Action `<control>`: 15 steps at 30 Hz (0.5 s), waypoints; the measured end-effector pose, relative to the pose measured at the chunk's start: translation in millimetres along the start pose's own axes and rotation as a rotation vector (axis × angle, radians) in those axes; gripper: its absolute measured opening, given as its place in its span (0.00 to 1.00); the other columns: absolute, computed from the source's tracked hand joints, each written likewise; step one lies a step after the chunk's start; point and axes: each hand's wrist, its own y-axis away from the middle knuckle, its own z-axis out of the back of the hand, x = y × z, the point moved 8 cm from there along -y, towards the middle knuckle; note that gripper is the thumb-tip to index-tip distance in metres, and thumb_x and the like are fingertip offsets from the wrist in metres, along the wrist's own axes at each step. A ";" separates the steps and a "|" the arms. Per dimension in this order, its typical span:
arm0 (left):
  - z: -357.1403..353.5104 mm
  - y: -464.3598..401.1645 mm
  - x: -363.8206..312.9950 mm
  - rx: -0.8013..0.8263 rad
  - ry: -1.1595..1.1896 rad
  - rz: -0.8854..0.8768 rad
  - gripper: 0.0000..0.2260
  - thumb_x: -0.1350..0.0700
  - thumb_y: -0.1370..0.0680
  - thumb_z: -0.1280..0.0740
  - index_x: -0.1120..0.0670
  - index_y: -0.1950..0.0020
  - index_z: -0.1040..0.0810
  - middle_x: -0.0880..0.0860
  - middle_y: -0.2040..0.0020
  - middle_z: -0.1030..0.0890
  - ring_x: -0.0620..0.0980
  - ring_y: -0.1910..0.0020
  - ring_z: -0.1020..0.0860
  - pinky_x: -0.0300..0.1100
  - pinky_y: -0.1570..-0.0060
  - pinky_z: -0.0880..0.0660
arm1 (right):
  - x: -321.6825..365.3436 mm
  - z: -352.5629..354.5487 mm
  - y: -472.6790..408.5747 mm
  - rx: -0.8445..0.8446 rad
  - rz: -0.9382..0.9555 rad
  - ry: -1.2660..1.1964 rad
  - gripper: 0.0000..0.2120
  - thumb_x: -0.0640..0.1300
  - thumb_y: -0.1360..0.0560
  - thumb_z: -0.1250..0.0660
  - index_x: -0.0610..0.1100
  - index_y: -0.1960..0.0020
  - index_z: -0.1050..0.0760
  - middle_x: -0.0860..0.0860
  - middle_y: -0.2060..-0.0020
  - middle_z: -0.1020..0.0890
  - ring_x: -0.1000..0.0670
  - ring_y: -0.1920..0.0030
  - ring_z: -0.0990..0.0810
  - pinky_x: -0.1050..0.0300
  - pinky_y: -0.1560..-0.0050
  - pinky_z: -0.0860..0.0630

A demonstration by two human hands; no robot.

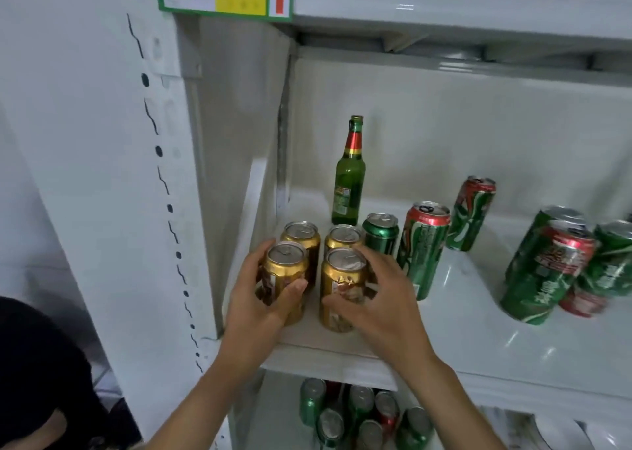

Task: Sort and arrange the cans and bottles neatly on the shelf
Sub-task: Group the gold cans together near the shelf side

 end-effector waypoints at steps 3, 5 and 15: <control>0.0 -1.5 4.4 0.033 0.004 0.006 0.31 0.50 0.29 0.24 0.42 0.28 0.30 0.33 0.39 0.19 0.31 0.39 0.21 0.28 0.44 0.23 | -1.5 -0.9 6.6 -0.031 -0.016 -0.010 0.36 0.52 0.34 0.19 0.62 0.29 0.30 0.59 0.42 0.24 0.61 0.41 0.24 0.68 0.41 0.28; -0.3 -1.0 4.7 0.033 -0.027 0.008 0.33 0.47 0.28 0.24 0.43 0.26 0.31 0.37 0.34 0.22 0.29 0.37 0.24 0.24 0.44 0.26 | -2.1 -1.9 10.5 -0.030 -0.021 -0.029 0.37 0.52 0.33 0.19 0.64 0.30 0.31 0.63 0.42 0.25 0.64 0.40 0.25 0.70 0.41 0.29; -1.5 15.0 -81.9 -0.164 -0.359 -0.483 0.21 0.51 0.22 0.34 0.58 0.31 0.25 0.59 0.30 0.26 0.39 0.29 0.31 0.32 0.27 0.38 | -40.6 37.2 36.6 0.126 -0.139 -0.236 0.27 0.41 0.27 0.22 0.56 0.33 0.25 0.56 0.39 0.22 0.55 0.41 0.20 0.58 0.38 0.21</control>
